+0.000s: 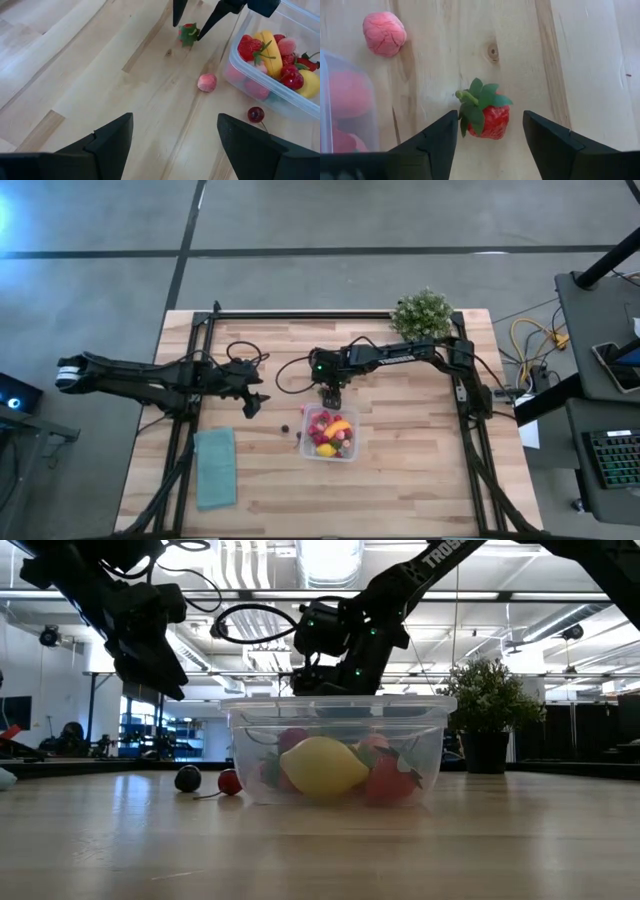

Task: Pick and placing Produce into tupperware
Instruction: Put the red strawberry into the transparent container

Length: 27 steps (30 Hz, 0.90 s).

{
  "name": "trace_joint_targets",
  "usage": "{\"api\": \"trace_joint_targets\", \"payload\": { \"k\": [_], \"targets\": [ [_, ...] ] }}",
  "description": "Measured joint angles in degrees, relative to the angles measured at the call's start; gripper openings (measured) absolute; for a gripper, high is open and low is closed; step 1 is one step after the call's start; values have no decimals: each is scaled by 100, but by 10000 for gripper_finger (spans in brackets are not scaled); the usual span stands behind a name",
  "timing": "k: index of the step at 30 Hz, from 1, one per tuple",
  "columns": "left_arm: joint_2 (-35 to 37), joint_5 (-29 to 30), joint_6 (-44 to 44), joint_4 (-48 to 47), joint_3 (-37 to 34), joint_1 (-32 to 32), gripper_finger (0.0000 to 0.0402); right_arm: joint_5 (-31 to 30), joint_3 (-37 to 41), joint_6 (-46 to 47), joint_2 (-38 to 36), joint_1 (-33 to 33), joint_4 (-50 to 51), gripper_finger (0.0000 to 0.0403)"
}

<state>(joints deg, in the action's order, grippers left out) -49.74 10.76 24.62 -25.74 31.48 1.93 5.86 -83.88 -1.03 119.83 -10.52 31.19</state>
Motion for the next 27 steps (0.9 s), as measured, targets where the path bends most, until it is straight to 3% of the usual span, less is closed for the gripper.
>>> {"api": "trace_joint_targets", "payload": {
  "k": [14,27],
  "targets": [
    [2,-7,-107,0,2,0,274,5,0,173,-14,0,-12,128],
    [2,-33,-103,-1,4,0,274,5,-289,449,-26,0,-8,96]
  ]
}}
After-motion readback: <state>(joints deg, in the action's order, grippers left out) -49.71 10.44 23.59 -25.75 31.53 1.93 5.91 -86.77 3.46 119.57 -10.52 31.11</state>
